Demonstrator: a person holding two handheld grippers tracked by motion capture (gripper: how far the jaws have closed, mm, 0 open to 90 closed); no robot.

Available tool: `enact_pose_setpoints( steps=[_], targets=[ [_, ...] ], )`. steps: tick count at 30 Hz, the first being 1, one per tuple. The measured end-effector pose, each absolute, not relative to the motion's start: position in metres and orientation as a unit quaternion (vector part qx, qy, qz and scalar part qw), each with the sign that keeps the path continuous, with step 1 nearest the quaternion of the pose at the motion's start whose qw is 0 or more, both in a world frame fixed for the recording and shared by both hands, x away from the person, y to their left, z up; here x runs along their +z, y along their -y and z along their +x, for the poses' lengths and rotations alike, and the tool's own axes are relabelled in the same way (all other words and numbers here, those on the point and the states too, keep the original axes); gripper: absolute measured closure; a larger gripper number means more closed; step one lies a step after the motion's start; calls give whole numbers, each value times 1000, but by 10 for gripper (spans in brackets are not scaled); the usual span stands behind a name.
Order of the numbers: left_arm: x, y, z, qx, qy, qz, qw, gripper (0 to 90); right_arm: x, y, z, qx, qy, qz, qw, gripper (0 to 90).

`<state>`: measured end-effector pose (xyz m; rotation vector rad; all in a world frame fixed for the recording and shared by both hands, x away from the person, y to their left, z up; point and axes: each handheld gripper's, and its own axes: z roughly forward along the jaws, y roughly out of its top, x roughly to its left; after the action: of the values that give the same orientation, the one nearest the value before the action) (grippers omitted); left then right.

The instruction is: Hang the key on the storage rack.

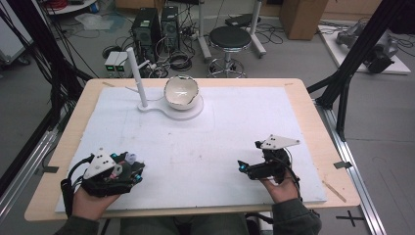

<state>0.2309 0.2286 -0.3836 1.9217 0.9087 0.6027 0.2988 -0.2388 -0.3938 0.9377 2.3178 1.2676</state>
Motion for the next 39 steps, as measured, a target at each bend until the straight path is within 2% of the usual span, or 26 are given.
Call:
enact_pose_setpoints(
  steps=[39],
  targets=[
    [-377,-236,228,246,-369,771,458,251,-393,238,295,444,-815,331,170,48]
  ],
)
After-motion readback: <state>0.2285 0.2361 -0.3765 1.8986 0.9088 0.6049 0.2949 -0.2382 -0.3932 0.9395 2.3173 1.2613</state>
